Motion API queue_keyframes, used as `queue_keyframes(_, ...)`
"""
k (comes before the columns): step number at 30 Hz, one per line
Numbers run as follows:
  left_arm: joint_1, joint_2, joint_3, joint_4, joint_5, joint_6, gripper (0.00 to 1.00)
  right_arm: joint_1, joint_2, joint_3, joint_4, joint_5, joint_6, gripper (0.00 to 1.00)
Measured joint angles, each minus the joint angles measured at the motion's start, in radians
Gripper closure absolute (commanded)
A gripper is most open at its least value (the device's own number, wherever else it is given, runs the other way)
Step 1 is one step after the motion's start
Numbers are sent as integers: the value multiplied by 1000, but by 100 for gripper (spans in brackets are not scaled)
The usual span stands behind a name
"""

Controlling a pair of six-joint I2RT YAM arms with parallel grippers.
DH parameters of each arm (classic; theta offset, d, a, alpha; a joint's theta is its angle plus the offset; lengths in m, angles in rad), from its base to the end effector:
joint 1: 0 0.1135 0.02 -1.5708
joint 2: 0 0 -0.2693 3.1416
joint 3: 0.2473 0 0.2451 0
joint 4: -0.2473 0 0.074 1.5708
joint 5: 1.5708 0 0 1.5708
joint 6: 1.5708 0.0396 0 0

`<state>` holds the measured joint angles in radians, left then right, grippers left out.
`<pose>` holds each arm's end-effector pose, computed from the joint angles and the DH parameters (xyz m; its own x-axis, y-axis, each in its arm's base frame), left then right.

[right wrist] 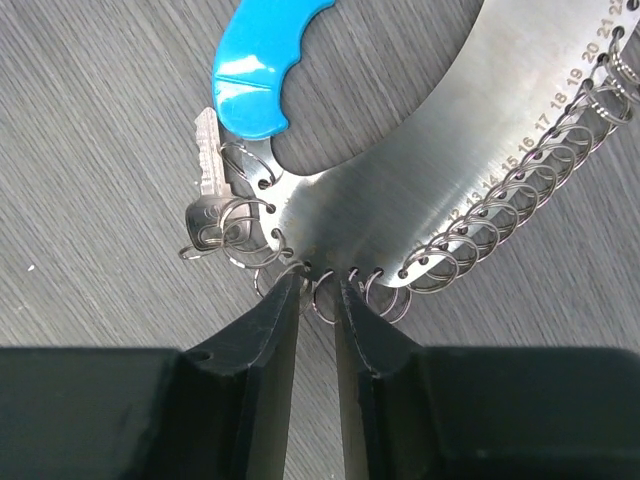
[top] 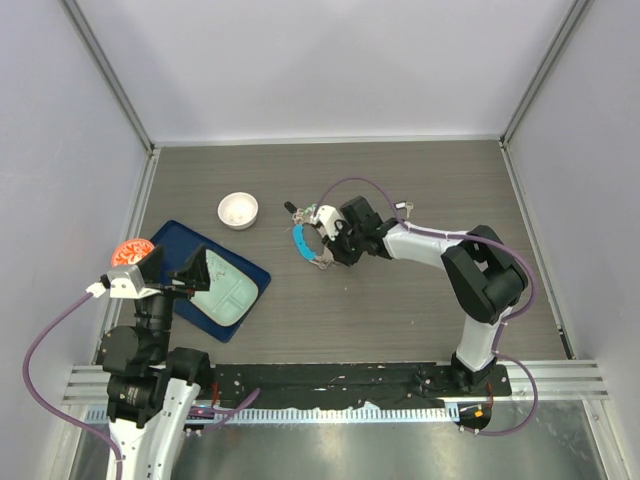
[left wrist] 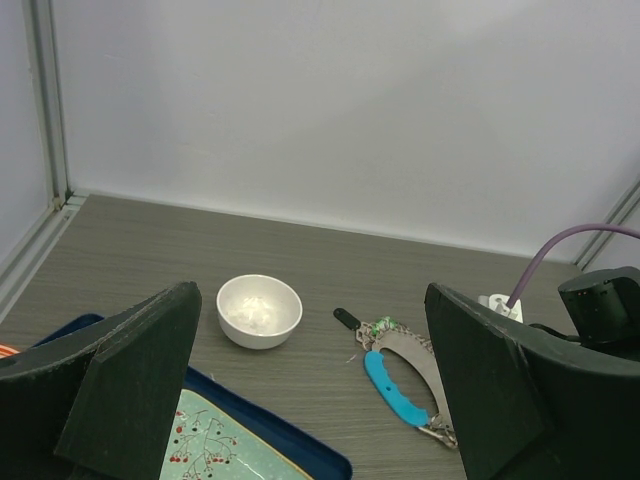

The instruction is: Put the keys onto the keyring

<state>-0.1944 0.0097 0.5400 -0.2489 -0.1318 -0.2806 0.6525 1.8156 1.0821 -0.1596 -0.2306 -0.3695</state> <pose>0.0345 -0.0015 0.3195 0.2431 -0.3277 -0.9130 0.1404 0.9432 -0.3011 0.2905 0.2334 0.1726 -0.3226 -0.6890 -0.6490 -0.8809 0.4694 -0.0604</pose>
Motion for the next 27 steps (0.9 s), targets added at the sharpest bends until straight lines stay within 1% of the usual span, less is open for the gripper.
queue_keyframes(2,0,0,0,0,0,0,0,2,0,6,-9,0,-2,67)
queue_keyframes(6,0,0,0,0,0,0,0,14,0,16,-17,19,2,67)
queue_keyframes(15,0,0,0,0,0,0,0,40,-16,32,-51,77,32,67)
queue_keyframes(23,0,0,0,0,0,0,0,57,-18,49,-69,91,62,68)
queue_keyframes(27,0,0,0,0,0,0,0,64,-18,60,-78,93,70,69)
